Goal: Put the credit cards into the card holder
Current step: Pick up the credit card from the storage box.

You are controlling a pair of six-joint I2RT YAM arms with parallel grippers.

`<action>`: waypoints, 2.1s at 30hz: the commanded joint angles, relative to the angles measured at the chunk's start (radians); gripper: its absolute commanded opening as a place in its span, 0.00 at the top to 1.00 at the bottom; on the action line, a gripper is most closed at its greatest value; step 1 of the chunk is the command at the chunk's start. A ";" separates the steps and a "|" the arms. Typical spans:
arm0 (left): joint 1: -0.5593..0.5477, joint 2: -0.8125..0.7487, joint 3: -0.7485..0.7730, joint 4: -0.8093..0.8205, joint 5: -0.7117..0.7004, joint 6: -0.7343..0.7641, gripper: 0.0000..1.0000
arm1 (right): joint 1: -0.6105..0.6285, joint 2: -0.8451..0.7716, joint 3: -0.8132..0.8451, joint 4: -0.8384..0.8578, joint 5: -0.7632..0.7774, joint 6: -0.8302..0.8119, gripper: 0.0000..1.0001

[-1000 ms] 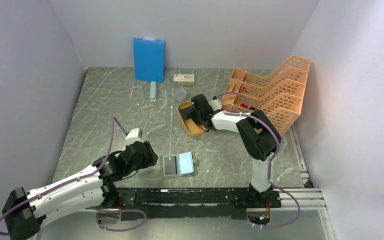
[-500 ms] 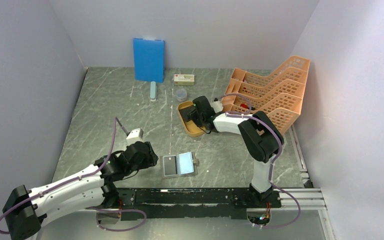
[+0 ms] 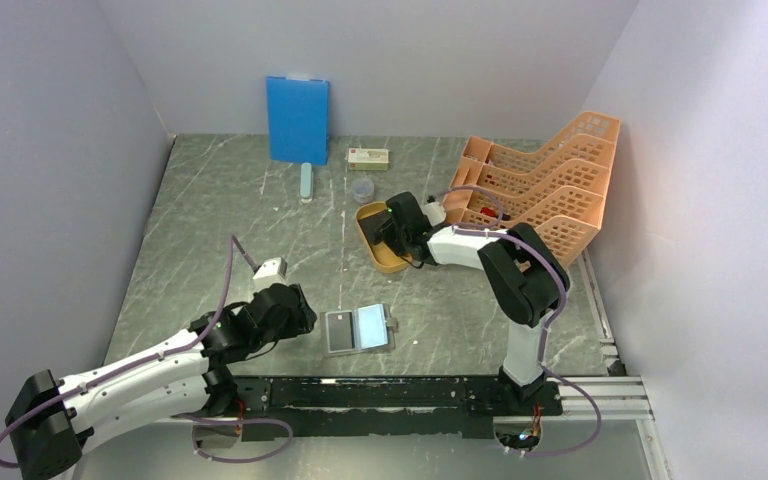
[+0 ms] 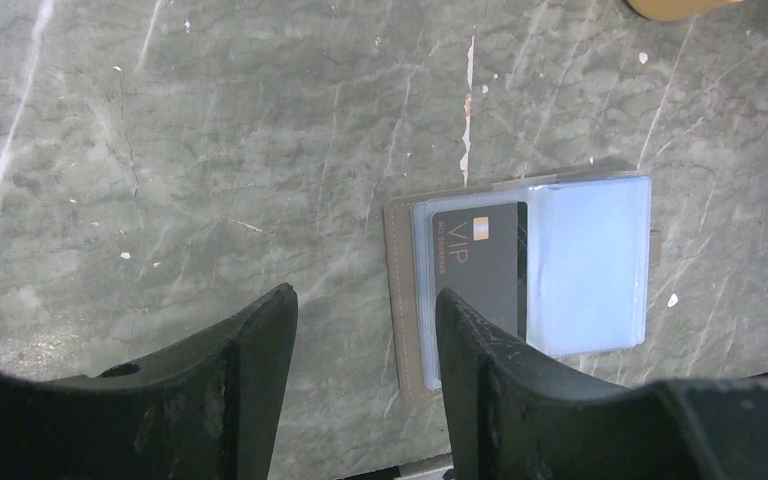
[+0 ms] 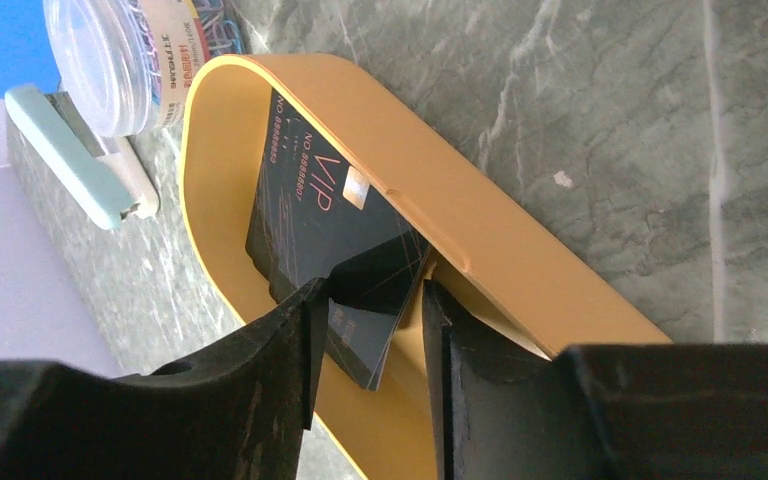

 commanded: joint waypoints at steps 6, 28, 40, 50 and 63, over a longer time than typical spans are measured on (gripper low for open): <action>0.001 0.000 -0.013 0.027 0.016 -0.009 0.42 | -0.005 -0.024 0.006 -0.017 0.005 -0.015 0.72; 0.001 0.012 -0.024 0.041 0.029 -0.014 0.43 | -0.008 -0.027 0.020 -0.045 -0.012 -0.036 0.52; 0.002 0.018 -0.027 0.047 0.038 -0.017 0.43 | -0.010 0.011 0.067 -0.100 -0.025 -0.057 0.57; 0.000 0.011 -0.025 0.040 0.035 -0.012 0.43 | -0.015 -0.003 0.034 -0.072 -0.025 -0.055 0.69; 0.001 0.025 -0.017 0.041 0.035 -0.007 0.43 | -0.017 0.001 0.025 0.014 -0.038 0.000 0.67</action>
